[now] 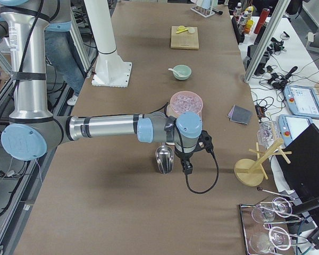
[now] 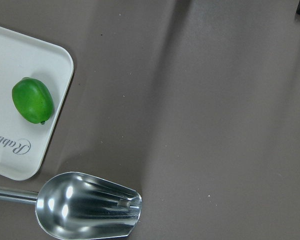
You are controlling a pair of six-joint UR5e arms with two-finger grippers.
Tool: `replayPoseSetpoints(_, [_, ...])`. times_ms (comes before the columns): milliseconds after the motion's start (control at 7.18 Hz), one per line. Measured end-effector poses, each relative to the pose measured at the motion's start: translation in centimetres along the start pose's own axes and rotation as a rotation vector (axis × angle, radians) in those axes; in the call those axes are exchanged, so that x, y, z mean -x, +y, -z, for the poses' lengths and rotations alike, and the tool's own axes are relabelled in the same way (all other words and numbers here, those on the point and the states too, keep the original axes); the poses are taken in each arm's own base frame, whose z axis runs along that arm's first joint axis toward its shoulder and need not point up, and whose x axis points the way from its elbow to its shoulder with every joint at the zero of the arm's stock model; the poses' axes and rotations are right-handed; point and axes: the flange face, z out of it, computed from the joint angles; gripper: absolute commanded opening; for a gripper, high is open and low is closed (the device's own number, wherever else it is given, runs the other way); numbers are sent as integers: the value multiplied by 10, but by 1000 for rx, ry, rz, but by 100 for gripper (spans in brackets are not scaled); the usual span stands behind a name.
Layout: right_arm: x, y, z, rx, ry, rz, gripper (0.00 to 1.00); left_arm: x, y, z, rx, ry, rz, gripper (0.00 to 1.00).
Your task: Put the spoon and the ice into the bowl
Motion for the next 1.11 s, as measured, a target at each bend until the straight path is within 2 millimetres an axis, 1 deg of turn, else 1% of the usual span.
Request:
replayPoseSetpoints(697, [3,-2,1,-7,-16,-8,100,-2,-1,1,-3,0,-5,97])
replayPoseSetpoints(1115, [4,-6,3,-8,-14,-8,100,-7,-3,7,-15,2,-15,97])
